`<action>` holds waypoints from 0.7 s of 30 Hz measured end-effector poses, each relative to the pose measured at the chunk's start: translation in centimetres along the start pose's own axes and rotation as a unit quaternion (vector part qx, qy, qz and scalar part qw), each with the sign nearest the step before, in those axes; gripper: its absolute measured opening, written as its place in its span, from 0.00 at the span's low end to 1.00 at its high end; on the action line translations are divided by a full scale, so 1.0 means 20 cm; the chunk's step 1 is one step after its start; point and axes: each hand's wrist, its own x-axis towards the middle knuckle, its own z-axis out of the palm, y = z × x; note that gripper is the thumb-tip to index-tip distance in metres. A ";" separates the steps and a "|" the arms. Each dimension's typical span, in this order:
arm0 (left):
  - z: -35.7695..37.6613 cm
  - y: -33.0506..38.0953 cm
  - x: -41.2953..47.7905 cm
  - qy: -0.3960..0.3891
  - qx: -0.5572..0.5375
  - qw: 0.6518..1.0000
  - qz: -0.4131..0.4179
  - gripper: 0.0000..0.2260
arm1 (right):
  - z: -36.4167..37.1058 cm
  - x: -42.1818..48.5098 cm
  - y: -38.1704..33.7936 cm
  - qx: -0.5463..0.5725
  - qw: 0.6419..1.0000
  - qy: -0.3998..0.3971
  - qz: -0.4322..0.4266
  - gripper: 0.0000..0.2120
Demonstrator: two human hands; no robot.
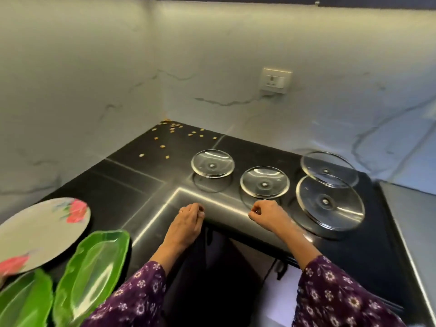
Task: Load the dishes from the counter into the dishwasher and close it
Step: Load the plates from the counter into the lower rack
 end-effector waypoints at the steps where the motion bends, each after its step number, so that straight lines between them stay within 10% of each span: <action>1: -0.03 -0.03 -0.05 0.014 0.002 1.000 -0.015 0.21 | 0.02 0.01 -0.05 -0.004 1.000 -0.009 -0.020 0.09; 10: -0.20 -0.15 -0.62 0.137 0.023 0.980 -0.146 0.16 | 0.24 -0.03 -0.46 -0.037 0.976 -0.094 -0.191 0.09; 21: -0.51 -0.39 -1.29 0.211 0.037 0.921 -0.326 0.08 | 0.76 -0.24 -1.05 0.047 0.943 -0.278 -0.176 0.11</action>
